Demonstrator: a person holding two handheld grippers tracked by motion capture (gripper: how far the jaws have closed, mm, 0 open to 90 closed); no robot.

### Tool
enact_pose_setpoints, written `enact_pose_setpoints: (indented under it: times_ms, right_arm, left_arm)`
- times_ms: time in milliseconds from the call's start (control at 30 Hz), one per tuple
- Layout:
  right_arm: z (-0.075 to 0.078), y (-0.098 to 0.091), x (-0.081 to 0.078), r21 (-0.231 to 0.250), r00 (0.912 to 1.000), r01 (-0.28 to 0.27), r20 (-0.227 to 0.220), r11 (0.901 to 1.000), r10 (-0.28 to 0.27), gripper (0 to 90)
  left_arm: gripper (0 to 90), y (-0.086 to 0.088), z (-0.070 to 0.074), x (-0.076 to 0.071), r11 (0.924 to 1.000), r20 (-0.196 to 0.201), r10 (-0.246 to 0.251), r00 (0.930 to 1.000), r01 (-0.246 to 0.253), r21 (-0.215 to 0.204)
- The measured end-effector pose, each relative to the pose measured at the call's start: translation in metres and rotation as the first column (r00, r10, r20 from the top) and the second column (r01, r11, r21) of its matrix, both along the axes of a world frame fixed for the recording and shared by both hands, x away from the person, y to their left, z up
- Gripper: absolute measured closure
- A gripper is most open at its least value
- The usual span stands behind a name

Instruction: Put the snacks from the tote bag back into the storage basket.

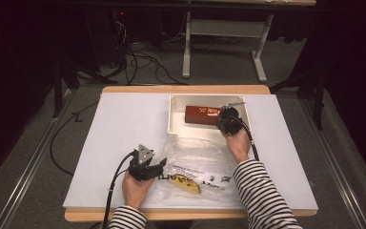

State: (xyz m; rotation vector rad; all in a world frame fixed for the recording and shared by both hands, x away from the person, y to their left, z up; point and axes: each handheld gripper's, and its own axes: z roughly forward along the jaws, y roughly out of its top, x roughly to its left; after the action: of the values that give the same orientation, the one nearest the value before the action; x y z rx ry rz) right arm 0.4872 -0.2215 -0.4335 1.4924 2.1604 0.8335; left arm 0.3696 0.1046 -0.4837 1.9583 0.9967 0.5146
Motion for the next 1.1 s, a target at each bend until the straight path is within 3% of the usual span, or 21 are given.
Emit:
enact_pose_setpoints:
  times_ms: [133,167,400,533,800,1100]
  right_arm:
    - [0.001,-0.004,-0.008,0.027,0.9996,-0.026,0.01,0.9993,0.026,87.2]
    - [0.005,-0.007,-0.012,0.048,0.9983,-0.058,0.016,0.9972,0.057,86.1]
    - [0.02,-0.008,-0.029,0.056,0.9876,-0.132,0.093,0.9896,0.126,80.2]
    - [0.021,-0.011,-0.038,0.084,0.983,-0.15,0.12,0.9852,0.139,78.3]
    - [0.031,-0.013,-0.053,0.103,0.9756,-0.189,0.133,0.9765,0.175,73.2]
    - [0.028,-0.021,-0.064,0.114,0.9709,-0.205,0.149,0.9721,0.187,68.0]
  left_arm:
    - [37.0,0.003,0.0,0.0,0.9997,-0.003,0.006,1.0,-0.006,-0.025]
    - [37.1,0.003,0.0,0.0,0.9997,-0.001,0.004,1.0,-0.004,-0.023]
    - [38.9,0.002,0.0,0.0,0.9996,0.003,0.002,1.0,-0.002,-0.027]
    - [38.9,0.003,0.0,0.0,0.9996,0.002,0.003,1.0,-0.002,-0.028]
    - [38.7,0.003,0.001,-0.001,0.9994,0.001,-0.008,1.0,0.008,-0.035]
    - [38.3,0.003,0.001,-0.002,0.9992,0.001,-0.009,1.0,0.009,-0.04]
